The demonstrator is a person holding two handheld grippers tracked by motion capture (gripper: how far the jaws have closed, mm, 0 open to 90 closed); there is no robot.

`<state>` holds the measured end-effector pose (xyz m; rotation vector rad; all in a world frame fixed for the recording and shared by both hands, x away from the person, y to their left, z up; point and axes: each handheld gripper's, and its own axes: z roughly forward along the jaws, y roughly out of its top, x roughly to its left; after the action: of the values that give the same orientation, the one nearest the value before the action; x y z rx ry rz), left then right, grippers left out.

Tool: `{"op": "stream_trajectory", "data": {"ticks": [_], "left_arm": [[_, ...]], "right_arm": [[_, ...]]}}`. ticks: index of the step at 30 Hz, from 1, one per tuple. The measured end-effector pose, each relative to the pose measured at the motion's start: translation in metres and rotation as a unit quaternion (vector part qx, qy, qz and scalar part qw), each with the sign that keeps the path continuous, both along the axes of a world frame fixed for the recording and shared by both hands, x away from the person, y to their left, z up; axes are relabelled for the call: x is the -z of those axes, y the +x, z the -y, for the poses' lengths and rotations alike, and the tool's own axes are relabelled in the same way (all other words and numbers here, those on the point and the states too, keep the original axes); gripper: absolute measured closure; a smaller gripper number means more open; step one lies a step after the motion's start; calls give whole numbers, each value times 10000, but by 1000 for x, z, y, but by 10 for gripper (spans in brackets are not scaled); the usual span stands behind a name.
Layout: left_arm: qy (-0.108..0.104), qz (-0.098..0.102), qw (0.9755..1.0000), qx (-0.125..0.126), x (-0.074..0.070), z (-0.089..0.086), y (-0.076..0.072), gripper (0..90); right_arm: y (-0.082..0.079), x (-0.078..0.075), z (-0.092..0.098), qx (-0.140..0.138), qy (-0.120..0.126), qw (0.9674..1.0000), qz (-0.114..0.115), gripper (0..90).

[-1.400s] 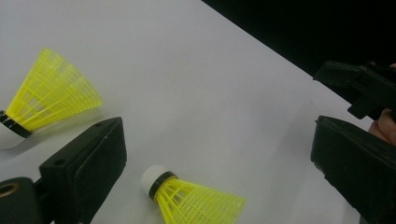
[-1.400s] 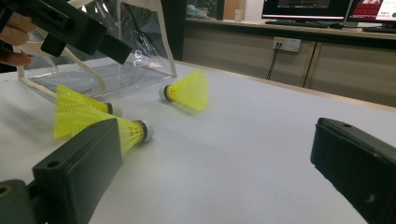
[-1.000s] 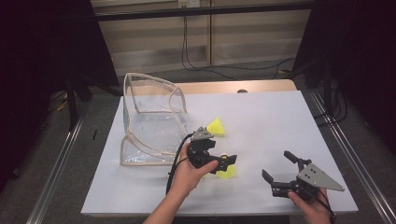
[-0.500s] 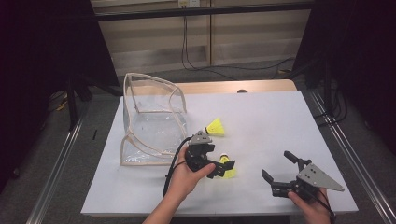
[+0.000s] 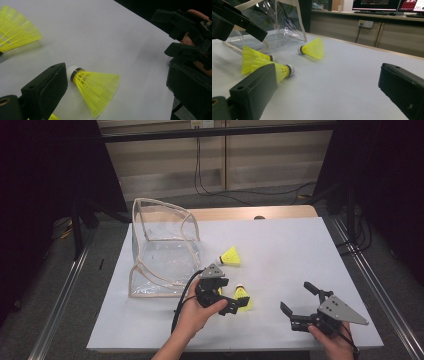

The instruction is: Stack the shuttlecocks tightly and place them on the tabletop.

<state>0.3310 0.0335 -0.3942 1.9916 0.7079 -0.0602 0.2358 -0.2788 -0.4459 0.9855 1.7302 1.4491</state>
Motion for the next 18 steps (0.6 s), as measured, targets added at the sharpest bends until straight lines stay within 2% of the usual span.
{"op": "stream_trajectory", "data": {"ticks": [8, 18], "left_arm": [[-28, -59, 9999, 97, 2, -5, -3, 36], [40, 1, 9997, 238, 2, -11, -6, 37]], "right_arm": [[0, 0, 0, 0, -1, 10000, 0, 14], [0, 0, 0, 5, 0, 10000, -1, 14]]}}
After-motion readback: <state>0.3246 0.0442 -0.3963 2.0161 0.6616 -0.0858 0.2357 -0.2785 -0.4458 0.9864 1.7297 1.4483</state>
